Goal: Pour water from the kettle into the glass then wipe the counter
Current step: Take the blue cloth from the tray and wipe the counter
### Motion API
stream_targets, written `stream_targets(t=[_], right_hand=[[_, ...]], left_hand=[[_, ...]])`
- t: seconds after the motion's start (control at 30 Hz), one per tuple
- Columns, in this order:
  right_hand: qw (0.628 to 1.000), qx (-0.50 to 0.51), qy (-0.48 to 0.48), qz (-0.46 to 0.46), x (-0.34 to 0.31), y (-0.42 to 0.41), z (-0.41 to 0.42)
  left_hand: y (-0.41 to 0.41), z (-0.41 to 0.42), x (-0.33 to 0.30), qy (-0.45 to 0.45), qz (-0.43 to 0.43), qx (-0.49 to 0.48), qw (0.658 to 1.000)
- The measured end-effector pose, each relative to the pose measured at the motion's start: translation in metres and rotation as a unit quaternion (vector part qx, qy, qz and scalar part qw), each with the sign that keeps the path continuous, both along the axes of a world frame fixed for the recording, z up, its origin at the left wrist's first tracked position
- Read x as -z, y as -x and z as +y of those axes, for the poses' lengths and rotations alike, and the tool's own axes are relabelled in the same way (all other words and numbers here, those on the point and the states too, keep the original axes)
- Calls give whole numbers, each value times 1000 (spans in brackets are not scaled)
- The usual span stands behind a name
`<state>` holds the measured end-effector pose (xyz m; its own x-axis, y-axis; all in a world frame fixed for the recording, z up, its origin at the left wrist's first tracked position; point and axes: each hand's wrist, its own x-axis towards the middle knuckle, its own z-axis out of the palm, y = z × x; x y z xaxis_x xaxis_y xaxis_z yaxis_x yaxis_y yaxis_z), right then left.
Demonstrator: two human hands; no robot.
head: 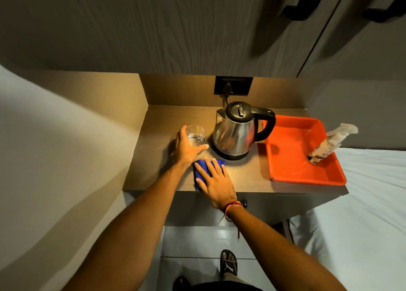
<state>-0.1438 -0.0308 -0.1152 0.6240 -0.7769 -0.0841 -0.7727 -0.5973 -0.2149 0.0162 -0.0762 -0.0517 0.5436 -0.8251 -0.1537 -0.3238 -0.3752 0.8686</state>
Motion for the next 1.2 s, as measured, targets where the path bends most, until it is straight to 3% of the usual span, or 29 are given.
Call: stream_targets(t=[0.23, 0.6, 0.97, 1.2], right_hand=[[999, 28, 17, -27, 9, 25, -11], [1000, -29, 1, -8, 5, -29, -35], [992, -20, -110, -54, -22, -90, -107], [995, -81, -59, -3, -27, -122, -77]], left_hand=[[3, -16, 10, 19, 20, -45, 999], [-52, 18, 5, 78, -83, -137, 984], [-83, 59, -17, 102, -154, -125, 975], [-91, 77, -15, 91, -164, -137, 973]])
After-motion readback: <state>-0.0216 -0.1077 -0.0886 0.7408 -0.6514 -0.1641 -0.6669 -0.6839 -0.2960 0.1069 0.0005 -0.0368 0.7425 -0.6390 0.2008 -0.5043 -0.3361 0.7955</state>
